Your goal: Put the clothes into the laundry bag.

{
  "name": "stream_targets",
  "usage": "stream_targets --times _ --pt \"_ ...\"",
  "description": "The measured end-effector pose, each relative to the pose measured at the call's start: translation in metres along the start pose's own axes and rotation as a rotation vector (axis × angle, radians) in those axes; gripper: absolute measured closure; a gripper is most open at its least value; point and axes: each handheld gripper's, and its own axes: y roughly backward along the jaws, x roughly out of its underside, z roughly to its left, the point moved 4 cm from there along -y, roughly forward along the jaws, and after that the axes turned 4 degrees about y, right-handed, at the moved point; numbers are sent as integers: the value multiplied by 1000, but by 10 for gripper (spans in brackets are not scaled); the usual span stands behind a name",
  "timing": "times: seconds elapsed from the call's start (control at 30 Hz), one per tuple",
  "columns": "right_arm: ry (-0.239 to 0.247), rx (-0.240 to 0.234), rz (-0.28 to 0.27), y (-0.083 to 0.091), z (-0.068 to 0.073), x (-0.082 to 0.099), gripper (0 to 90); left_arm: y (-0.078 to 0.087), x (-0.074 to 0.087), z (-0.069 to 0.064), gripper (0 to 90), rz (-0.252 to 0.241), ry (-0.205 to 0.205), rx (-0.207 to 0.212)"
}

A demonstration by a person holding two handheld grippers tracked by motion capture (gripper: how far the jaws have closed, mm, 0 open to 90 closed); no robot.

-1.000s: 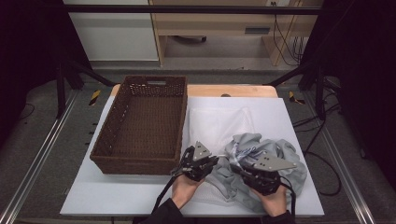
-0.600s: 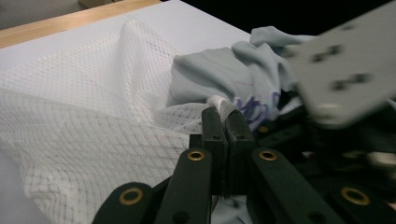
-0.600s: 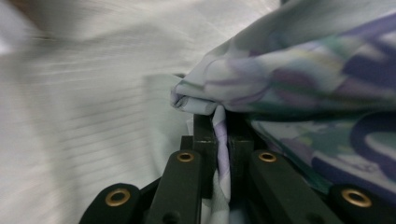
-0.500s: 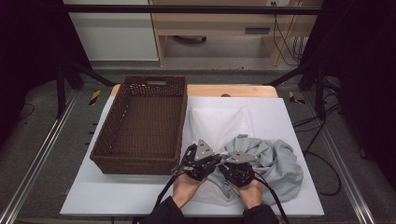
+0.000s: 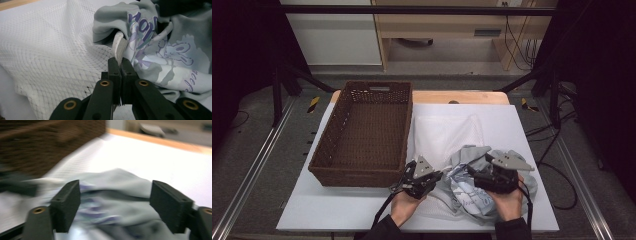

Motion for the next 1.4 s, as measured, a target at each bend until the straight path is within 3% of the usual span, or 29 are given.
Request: stream_targets --times 0.03,0.07,0.1,0.2,0.23,0.27,0.4,0.43,0.47,0.5,0.53,0.57,0.67,0.7,0.73,0.77,0.87,0.93,0.97,1.03,1.07,1.13,1.17,1.3,1.4 --pt "0 0 0 0 0 0 240 0 1 0 882 1 -7 -4" --pt "-20 44 63 -14 -13 4 233 0 3 -1 882 6 -17 -11" --pt "-20 44 63 -14 -13 4 233 0 3 -1 882 6 -17 -11" --pt "-41 33 174 -41 -18 19 284 -1 6 1 882 18 -14 -14" --pt "-45 25 231 -53 -16 28 379 -1 7 2 882 20 -8 -14" --pt "-45 25 231 -53 -16 28 379 -2 7 3 882 24 -4 -14" --pt "-47 18 304 -61 -15 37 768 -3 8 3 882 29 2 -13" --pt "-44 12 301 -60 -15 37 811 -3 7 3 882 28 8 -12" --pt "-29 18 260 -52 -15 32 839 -3 7 5 882 26 21 -13" --pt "-28 15 220 -45 -14 27 841 -3 7 5 882 26 21 -13" --pt "-28 15 220 -45 -14 27 841 -3 6 6 882 23 32 -11" --pt "-11 -3 164 -36 -14 22 841 -3 4 7 882 24 43 -11" --pt "-7 -118 51 -8 -6 11 841 -1 -3 9 882 8 66 -12" --pt "14 -178 -2 7 5 7 841 0 -6 9 882 5 69 -14" --pt "14 -178 -2 7 5 7 841 0 -9 9 882 2 70 -16" --pt "39 -249 -45 17 20 3 841 1 -14 8 883 0 67 -20" --pt "81 -336 -51 17 48 4 841 8 -33 1 883 -33 51 -22" --pt "99 -351 -31 12 56 7 841 9 -37 -1 883 -41 48 -17" --pt "107 -349 25 -4 66 14 842 11 -43 -6 884 -57 35 -17" --pt "83 -319 73 -23 68 20 841 13 -45 -8 885 -64 28 -17" --pt "83 -319 73 -23 68 20 841 14 -45 -9 885 -69 25 -14" --pt "80 -257 107 -44 66 23 837 14 -43 -10 885 -62 14 -16" --pt "80 -191 135 -62 62 27 831 12 -34 -8 885 -40 15 -15" --pt "66 -166 152 -74 60 32 801 10 -16 -2 884 -29 30 1" --pt "88 -214 138 -56 61 27 669 11 -2 4 883 -26 46 13"
